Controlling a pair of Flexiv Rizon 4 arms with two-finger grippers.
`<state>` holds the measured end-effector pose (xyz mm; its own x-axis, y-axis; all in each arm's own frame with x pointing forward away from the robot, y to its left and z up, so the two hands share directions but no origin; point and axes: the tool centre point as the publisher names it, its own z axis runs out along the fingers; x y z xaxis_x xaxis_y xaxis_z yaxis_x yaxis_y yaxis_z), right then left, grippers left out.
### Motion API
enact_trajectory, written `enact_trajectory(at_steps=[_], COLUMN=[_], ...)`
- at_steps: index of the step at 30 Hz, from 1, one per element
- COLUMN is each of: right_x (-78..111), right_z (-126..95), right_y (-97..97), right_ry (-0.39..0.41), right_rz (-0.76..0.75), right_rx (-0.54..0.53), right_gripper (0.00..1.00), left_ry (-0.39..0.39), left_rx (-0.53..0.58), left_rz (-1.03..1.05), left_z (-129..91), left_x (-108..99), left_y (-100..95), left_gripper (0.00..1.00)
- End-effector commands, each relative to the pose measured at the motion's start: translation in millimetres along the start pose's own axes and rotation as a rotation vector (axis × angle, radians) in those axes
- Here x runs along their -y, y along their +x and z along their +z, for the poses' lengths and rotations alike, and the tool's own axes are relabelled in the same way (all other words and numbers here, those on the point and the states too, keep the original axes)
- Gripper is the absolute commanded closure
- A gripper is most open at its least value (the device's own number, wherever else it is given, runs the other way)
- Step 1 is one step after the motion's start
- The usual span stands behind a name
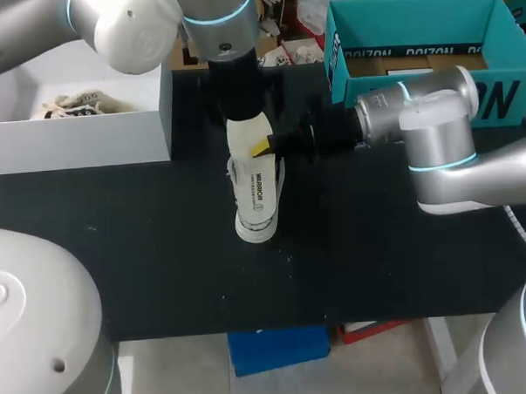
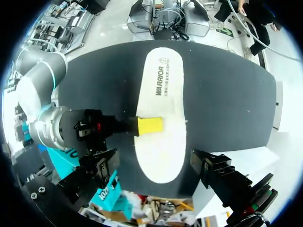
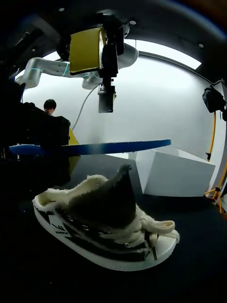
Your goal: Take the shoe out of the shoebox, open the shoe tongue, remove and reinsert the insole, then place the shoe into the shoebox
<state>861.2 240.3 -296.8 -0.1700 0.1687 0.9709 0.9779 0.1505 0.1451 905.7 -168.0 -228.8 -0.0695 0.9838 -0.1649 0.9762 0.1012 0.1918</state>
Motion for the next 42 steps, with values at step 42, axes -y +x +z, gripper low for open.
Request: enact_trajectory(at_steps=[42], right_x=[-0.3], right_z=[0], right_y=[-0.4], right_ry=[0.002], right_rz=[0.001], right_rx=[0.001], right_gripper=[1.00], left_ry=[-0.007], left_rx=[-0.023], left_rz=[-0.048], left_z=[-12], left_x=[15], left_y=[10.1], left_gripper=[0.00])
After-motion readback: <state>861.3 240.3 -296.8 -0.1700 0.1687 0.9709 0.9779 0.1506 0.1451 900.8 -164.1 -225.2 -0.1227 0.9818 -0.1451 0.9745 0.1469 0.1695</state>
